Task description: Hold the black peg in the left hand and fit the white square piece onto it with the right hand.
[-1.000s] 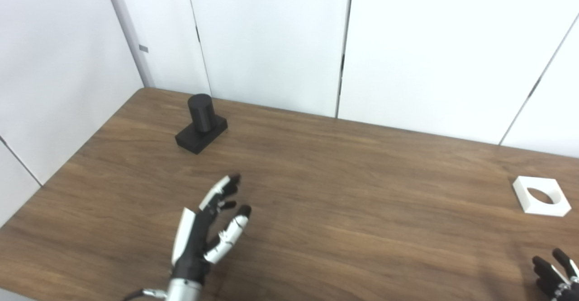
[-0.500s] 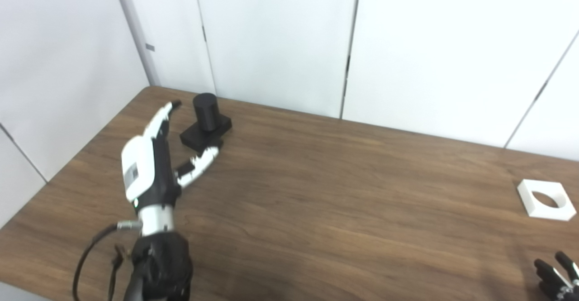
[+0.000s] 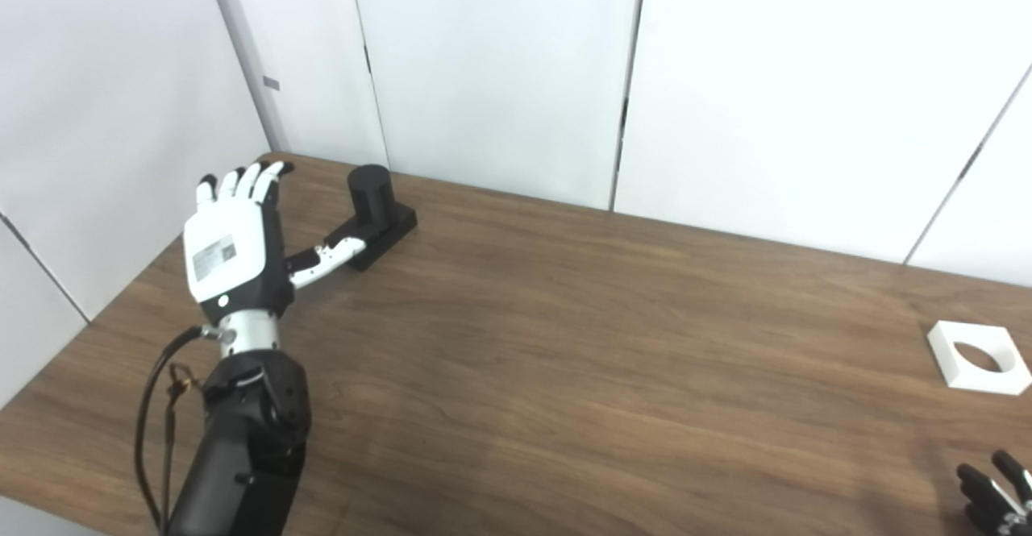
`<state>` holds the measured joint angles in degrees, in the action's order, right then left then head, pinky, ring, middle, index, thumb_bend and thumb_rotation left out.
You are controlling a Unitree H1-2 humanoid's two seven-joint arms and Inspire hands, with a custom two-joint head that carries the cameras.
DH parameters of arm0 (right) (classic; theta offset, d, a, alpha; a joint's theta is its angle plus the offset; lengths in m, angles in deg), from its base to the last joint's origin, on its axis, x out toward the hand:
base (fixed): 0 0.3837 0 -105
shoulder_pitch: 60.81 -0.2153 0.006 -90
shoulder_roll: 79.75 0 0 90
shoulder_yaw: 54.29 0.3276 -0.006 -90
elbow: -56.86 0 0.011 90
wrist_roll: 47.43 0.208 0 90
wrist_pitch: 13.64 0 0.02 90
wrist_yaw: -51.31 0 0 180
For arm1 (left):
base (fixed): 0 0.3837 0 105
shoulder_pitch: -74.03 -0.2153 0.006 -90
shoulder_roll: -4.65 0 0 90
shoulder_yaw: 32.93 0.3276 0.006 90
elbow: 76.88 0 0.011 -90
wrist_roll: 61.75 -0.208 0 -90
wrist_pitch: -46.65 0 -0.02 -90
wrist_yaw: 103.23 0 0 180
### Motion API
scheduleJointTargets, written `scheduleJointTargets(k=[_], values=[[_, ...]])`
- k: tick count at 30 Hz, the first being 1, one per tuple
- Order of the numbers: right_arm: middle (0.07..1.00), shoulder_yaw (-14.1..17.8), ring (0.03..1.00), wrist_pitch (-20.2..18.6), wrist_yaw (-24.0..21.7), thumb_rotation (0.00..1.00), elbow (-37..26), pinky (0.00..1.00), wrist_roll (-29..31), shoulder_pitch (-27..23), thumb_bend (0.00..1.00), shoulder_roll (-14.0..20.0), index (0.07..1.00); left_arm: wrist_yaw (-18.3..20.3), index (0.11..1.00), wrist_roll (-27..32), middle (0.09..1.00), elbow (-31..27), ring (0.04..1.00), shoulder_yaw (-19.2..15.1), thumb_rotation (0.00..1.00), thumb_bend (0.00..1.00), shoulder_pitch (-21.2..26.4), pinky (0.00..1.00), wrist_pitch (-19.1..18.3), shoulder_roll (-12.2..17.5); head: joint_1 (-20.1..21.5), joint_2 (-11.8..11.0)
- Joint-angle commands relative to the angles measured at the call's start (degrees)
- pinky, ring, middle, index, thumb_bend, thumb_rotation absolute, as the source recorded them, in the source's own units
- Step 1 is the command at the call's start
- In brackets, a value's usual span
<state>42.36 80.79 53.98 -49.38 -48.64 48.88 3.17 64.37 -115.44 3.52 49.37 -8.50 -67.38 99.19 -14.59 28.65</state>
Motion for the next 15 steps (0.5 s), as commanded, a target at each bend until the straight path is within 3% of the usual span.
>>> scheduleJointTargets(k=[1,15], values=[[0.839,-0.29,0.875,-0.20,-0.38,1.00,-1.03,0.87,0.00,0.35,0.68,-0.73,0.914,-0.02,0.826,-2.15,0.906,0.63,0.935,0.35,0.73,1.00,3.03,1.00,-0.85,2.47,-0.18,0.09],[0.851,-0.24,0.888,-0.60,-0.36,1.00,-1.27,0.89,0.31,0.49,0.66,-0.65,0.931,2.55,0.824,-2.16,0.901,11.05,0.931,2.98,0.73,1.00,7.75,1.00,-2.78,4.87,-0.03,0.37]])
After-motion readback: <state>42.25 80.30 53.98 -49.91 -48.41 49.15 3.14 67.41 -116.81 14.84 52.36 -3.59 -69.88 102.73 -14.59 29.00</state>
